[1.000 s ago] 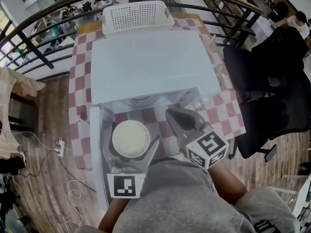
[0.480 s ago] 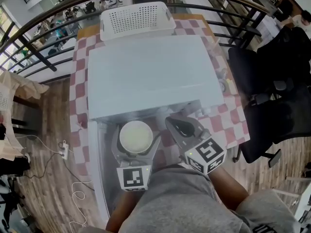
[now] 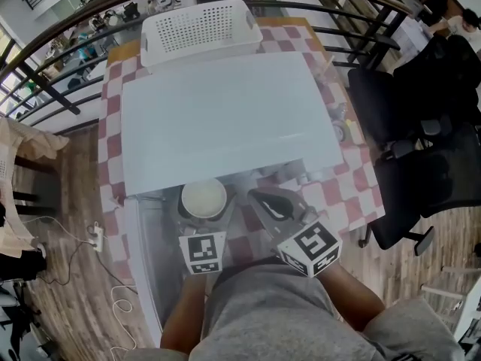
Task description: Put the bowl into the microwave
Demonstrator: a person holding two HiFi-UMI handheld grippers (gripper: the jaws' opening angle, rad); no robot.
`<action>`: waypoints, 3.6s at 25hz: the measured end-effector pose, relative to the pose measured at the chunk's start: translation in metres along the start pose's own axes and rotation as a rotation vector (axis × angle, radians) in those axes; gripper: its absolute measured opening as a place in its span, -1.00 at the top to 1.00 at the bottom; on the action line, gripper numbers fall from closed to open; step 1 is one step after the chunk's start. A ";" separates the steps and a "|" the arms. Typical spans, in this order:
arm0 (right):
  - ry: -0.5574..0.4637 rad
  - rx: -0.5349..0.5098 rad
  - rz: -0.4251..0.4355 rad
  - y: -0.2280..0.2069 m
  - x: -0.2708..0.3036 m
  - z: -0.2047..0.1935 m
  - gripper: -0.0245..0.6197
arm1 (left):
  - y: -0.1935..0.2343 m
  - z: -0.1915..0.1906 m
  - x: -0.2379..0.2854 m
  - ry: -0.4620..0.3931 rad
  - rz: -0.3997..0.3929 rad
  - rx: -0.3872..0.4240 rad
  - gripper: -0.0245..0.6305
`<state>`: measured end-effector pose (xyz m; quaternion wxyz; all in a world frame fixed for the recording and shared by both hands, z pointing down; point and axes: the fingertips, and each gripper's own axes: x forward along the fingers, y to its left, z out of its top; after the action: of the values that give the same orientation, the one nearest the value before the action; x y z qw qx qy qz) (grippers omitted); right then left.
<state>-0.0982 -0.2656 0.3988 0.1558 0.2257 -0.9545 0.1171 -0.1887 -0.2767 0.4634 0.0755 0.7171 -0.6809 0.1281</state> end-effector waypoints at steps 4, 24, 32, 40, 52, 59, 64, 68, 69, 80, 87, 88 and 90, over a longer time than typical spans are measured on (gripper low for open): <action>0.005 0.013 -0.009 0.000 -0.005 -0.005 0.93 | 0.005 -0.016 0.022 0.042 -0.006 0.014 -0.71; 0.039 -0.001 -0.053 0.000 -0.019 -0.014 0.93 | 0.030 -0.052 0.098 0.218 0.066 -0.030 -0.71; 0.039 -0.005 -0.047 0.007 -0.022 -0.015 0.93 | 0.034 -0.059 0.099 0.278 0.087 0.035 -0.71; 0.032 0.009 -0.056 0.007 -0.030 -0.018 0.93 | 0.032 -0.060 0.098 0.288 0.066 0.046 -0.69; 0.008 0.018 -0.039 0.007 -0.035 -0.018 0.93 | 0.028 -0.053 0.088 0.277 0.038 0.018 -0.69; -0.017 0.016 -0.030 0.001 -0.042 -0.014 0.93 | 0.029 -0.043 0.062 0.238 0.077 -0.032 -0.69; -0.043 0.017 -0.020 -0.009 -0.047 -0.010 0.93 | 0.025 -0.036 0.030 0.204 0.121 -0.081 -0.69; -0.055 0.028 -0.014 -0.019 -0.049 -0.011 0.93 | 0.013 -0.034 -0.004 0.181 0.154 -0.136 -0.69; -0.060 0.032 -0.012 -0.021 -0.050 -0.010 0.93 | 0.008 -0.032 -0.012 0.175 0.155 -0.150 -0.69; -0.091 0.045 -0.003 -0.033 -0.056 -0.007 0.93 | -0.063 0.033 -0.065 -0.006 0.031 -0.078 -0.18; -0.111 0.043 -0.009 -0.037 -0.060 -0.004 0.93 | -0.061 0.050 -0.079 -0.045 0.097 -0.035 0.67; -0.111 0.045 -0.009 -0.038 -0.061 -0.004 0.93 | -0.059 0.050 -0.082 -0.045 0.112 -0.033 0.88; -0.105 0.050 -0.014 -0.038 -0.063 -0.007 0.93 | -0.056 0.051 -0.087 -0.052 0.125 -0.037 0.89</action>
<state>-0.0254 -0.2723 0.3890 0.1006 0.2418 -0.9566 0.1278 -0.1323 -0.2040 0.3938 0.0629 0.6748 -0.7283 0.1014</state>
